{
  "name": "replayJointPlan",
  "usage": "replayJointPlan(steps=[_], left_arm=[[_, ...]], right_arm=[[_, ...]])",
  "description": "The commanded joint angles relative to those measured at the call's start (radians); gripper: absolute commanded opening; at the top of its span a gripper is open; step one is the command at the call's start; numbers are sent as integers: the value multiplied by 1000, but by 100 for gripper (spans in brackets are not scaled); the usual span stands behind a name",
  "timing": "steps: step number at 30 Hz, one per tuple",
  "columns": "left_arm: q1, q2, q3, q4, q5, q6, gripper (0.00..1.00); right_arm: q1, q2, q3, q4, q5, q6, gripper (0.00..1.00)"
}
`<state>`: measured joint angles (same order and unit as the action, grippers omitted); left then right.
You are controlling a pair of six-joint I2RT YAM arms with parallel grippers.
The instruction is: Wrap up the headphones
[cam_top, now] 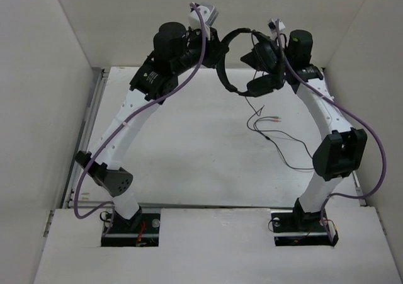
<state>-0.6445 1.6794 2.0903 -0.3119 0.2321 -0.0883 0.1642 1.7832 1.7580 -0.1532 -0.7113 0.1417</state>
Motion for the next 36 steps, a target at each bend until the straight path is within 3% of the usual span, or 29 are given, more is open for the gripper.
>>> replayJointPlan(steps=[1, 6, 12, 23, 36], left_arm=[[24, 0, 114, 91, 6, -48, 0], [52, 46, 204, 106, -26, -68, 0], [56, 71, 234, 120, -42, -102, 0], [56, 126, 323, 160, -148, -131, 0], [119, 134, 327, 208, -350, -119, 0]], right_arm=[[-7, -62, -49, 179, -111, 209, 2], [-2, -84, -150, 358, -174, 425, 4], [10, -88, -169, 448, -195, 530, 4], [76, -120, -305, 615, -226, 729, 14], [159, -176, -463, 681, -229, 796, 30]])
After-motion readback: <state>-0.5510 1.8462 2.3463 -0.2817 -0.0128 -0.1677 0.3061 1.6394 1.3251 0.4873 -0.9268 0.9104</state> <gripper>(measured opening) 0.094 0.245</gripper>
